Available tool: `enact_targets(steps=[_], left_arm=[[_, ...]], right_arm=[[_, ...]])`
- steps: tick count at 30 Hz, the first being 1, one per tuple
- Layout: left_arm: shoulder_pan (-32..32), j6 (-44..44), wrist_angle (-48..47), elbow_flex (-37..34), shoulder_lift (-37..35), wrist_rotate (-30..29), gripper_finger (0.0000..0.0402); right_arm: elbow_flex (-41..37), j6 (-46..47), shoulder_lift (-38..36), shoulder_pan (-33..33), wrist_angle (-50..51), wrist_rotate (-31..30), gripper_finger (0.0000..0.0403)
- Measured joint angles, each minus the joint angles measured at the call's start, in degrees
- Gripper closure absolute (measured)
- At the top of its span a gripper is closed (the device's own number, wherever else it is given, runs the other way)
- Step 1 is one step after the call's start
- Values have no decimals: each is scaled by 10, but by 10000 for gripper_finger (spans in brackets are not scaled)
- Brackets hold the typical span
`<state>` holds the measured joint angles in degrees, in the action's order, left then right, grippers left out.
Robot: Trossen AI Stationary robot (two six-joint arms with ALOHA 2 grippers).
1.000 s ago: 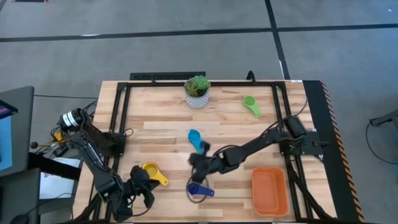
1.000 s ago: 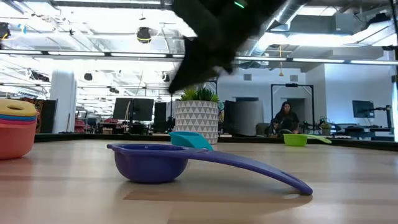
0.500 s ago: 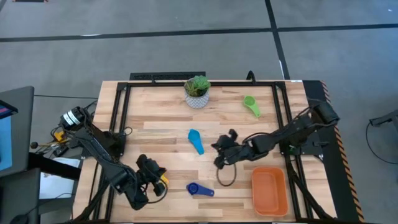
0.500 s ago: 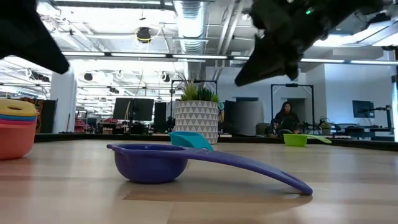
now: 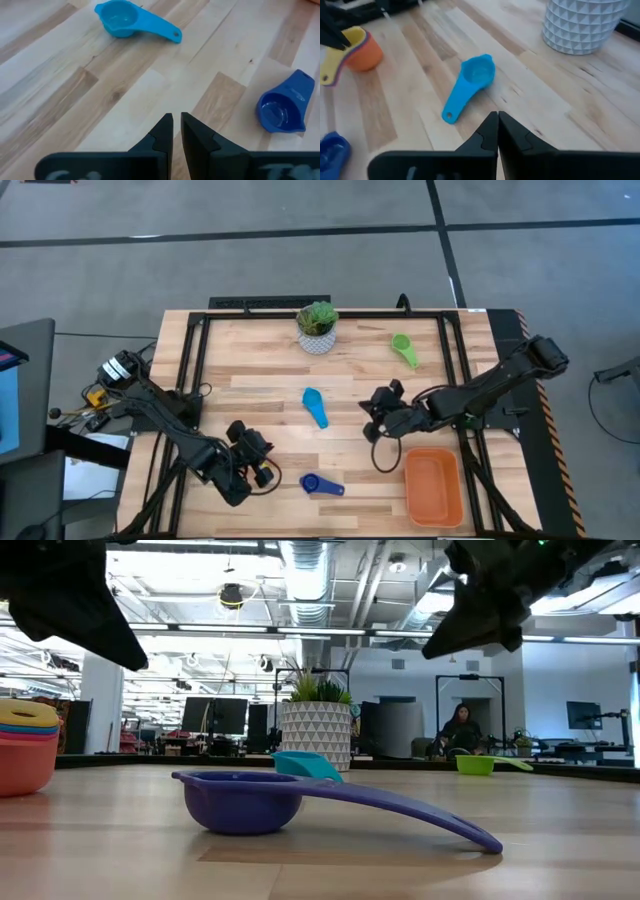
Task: Nest measuring cups in basket
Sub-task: Stack the green measuring cup on top of the yellow measuring cup
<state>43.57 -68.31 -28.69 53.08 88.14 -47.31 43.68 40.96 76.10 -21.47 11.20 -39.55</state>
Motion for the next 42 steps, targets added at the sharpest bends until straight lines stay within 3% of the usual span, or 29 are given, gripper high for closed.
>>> enact_targets(steps=[9, 33, 42], left_arm=[[-4, -1, -2, 0, 0, -11, 377], [-60, 38, -5, 0, 0, -9, 377], [-60, 49, -5, 0, 0, -9, 377]], right_arm=[[0, 57, -8, 0, 95, 2, 365], [0, 20, -8, 10, 99, 6, 349], [1, 19, -8, 37, 151, 6, 349]])
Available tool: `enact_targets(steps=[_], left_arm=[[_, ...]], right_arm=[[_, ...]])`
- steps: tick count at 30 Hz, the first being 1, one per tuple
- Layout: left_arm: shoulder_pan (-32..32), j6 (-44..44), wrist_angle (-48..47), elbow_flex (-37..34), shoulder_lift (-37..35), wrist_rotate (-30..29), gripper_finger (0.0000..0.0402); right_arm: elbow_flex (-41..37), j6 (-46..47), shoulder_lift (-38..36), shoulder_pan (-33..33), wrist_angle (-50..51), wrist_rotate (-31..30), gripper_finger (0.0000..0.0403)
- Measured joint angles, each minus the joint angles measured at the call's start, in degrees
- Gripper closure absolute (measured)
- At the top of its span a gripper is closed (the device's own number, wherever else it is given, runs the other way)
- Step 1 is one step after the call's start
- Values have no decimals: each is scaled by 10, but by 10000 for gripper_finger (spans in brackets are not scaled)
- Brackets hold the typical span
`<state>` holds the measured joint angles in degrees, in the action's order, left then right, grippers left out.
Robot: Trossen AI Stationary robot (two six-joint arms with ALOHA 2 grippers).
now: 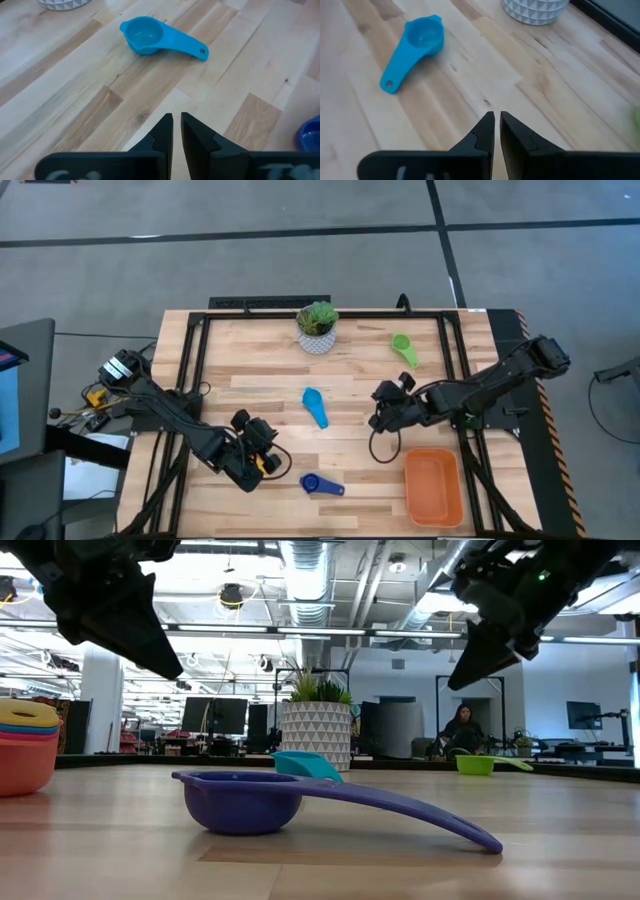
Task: Nest measuring cups in basket
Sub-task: Stack the green measuring cup on top of the yellow measuring cup
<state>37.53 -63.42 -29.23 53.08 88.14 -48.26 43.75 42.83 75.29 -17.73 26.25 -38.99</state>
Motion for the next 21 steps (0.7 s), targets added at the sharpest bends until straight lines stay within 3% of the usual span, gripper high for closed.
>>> enact_targets(steps=[8, 13, 21], left_arm=[[0, 0, -1, 0, 0, -2, 377], [0, -1, -4, 0, 0, 0, 377], [-2, -1, -5, 0, 0, -10, 377]], right_arm=[[0, 2, -38, 45, 19, -12, 349], [0, 2, -75, 85, 93, -26, 349], [0, 4, -76, 218, 195, 19, 345]])
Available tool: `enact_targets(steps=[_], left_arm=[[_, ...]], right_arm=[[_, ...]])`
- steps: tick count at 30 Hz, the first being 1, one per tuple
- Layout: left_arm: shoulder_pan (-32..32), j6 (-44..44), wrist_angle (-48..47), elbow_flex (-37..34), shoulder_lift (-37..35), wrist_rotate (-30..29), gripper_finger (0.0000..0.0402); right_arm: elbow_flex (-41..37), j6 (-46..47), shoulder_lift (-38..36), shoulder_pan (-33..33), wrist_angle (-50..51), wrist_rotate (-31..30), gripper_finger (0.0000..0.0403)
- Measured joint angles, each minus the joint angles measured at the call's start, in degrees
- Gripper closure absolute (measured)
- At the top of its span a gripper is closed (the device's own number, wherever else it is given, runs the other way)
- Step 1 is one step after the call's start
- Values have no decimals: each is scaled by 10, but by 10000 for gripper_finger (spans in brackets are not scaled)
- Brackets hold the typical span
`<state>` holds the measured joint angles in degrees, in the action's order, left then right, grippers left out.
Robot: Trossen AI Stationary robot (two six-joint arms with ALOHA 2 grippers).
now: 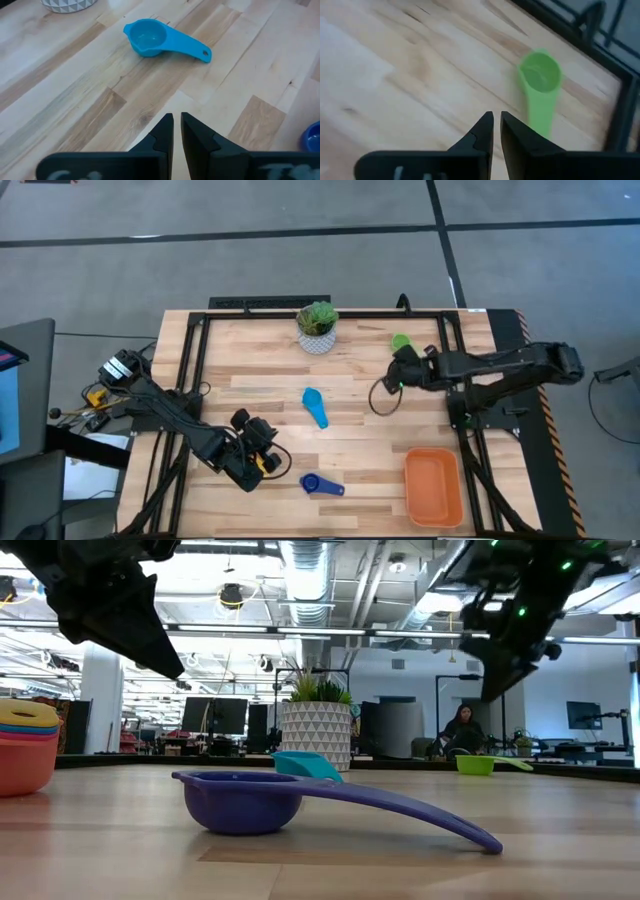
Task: Nest measuring cups in basket
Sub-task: Stack the green measuring cup on top of the yellow measuring cup
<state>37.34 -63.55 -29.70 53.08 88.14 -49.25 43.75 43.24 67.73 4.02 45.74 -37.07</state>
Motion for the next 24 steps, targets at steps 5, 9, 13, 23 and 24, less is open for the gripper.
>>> enact_targets(steps=[5, 9, 13, 23, 24], left_arm=[[-1, 0, -5, 0, 0, -1, 377], [-1, 1, -12, 0, 0, 4, 377], [-1, 3, -14, 0, 0, 3, 377], [-10, 21, -14, 0, 0, -22, 377], [-14, 23, -14, 0, 0, -19, 377]], right_arm=[[0, -84, 11, 105, -17, 76, 315], [0, -149, 10, 180, -24, 109, 272], [0, -191, 10, 262, -29, 156, 229], [0, -217, 59, 391, -131, 273, 237], [0, -218, 71, 395, -137, 280, 243]])
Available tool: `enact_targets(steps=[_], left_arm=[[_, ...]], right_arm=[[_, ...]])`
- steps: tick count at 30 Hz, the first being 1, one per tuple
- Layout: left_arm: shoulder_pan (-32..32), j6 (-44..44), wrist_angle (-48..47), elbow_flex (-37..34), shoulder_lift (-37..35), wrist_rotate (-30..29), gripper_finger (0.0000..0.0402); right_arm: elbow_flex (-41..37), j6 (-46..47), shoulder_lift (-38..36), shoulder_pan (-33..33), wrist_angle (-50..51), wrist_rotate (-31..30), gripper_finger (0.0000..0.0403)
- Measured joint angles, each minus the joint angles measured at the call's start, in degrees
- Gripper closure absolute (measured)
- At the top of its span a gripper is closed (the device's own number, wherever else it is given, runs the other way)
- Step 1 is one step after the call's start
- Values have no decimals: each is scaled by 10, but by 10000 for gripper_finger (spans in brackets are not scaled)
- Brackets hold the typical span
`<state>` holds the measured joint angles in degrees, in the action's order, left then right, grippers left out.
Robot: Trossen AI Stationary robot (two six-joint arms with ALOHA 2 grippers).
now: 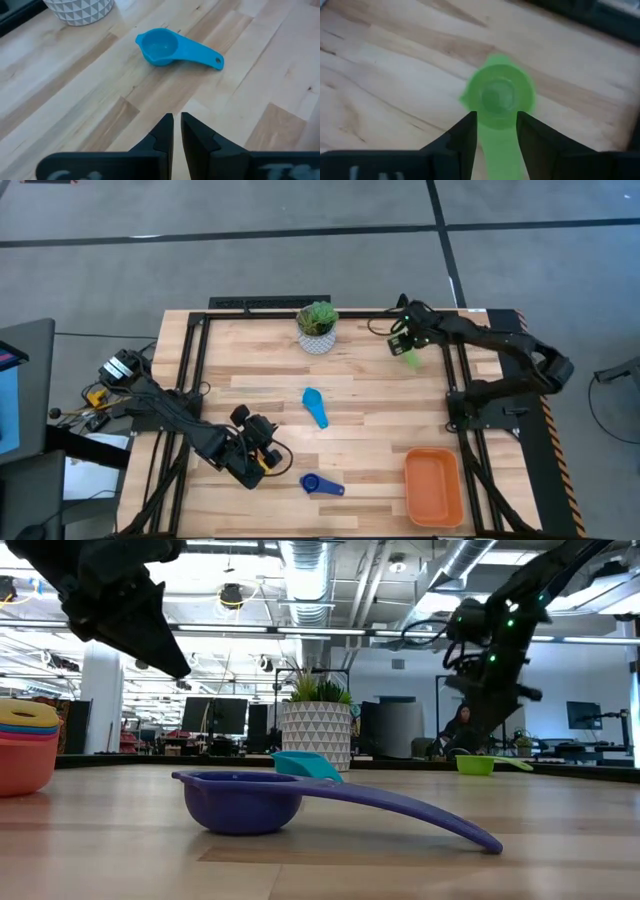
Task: Nest measuring cups in basket
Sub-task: Stack the green measuring cup on top of the yellow measuring cup
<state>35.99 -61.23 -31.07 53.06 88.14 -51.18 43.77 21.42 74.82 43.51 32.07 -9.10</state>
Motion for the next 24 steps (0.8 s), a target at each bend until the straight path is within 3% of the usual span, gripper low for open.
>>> enact_targets(steps=[13, 24], left_arm=[[-30, 21, 0, 0, 0, 24, 377], [-39, 34, -1, 0, 0, 28, 377]], right_arm=[[37, -5, 133, 15, -4, 2, 263], [42, -34, 148, 15, 5, 32, 301]])
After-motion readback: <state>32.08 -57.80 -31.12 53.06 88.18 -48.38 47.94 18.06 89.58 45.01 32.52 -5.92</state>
